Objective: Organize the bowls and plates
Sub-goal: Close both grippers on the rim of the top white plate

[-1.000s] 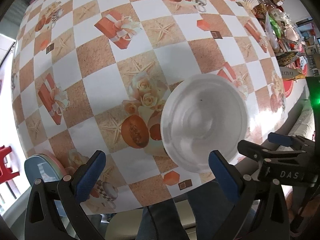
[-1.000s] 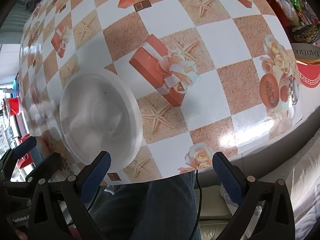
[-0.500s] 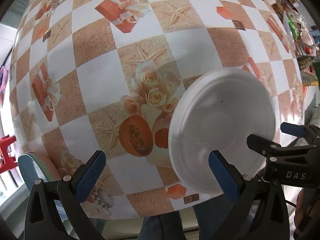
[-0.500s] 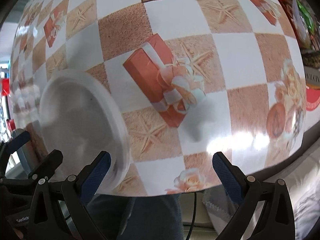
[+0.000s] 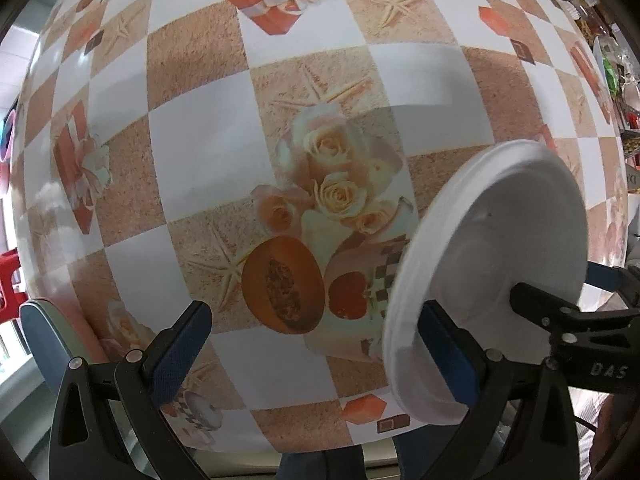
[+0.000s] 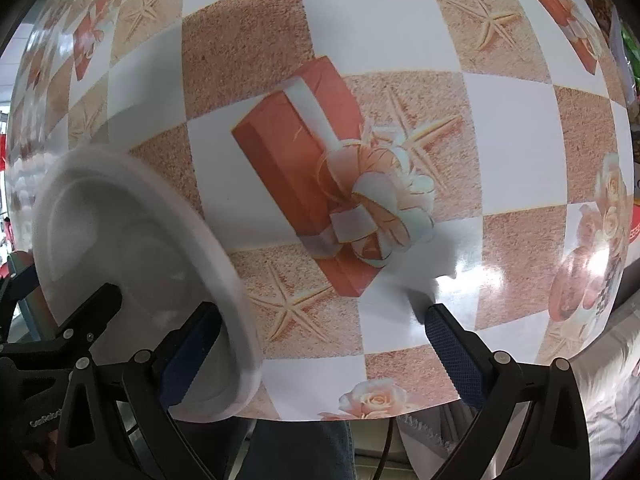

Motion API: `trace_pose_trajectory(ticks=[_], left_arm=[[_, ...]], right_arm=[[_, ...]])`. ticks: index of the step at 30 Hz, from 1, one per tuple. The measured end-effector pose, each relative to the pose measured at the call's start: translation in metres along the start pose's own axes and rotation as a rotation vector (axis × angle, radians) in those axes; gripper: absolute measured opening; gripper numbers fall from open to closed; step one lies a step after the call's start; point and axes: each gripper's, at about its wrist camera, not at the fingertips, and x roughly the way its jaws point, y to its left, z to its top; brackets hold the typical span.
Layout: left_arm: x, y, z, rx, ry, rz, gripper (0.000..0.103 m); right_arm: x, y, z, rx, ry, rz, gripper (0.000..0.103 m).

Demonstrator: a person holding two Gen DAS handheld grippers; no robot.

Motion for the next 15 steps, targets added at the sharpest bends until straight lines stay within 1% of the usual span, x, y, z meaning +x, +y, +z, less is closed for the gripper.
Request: trace_pose_trajectory(ticks=[5, 8, 12, 14, 15], left_arm=[[0.009, 0.0, 0.004, -0.015, 0.011, -0.017, 0.103], [0.015, 0.002, 0.008, -0.042, 0.027, -0.058, 0.103], [0.017, 0.003, 0.014, -0.03, 0.052, -0.052, 0.103], [0.017, 0.003, 0.018, -0.019, 0.05, -0.052, 0.1], [0.015, 0.003, 0.02, -0.01, 0.044, -0.054, 0.096]], right_arm=[[0.002, -0.013, 0.009, 0.019, -0.004, 0.023, 0.103], [-0.002, -0.018, 0.012, 0.034, -0.011, 0.029, 0.103], [-0.002, -0.022, 0.015, 0.045, -0.014, 0.03, 0.103], [-0.003, -0.023, 0.013, 0.045, -0.007, 0.031, 0.103], [-0.005, -0.024, 0.015, 0.046, -0.007, 0.031, 0.103]])
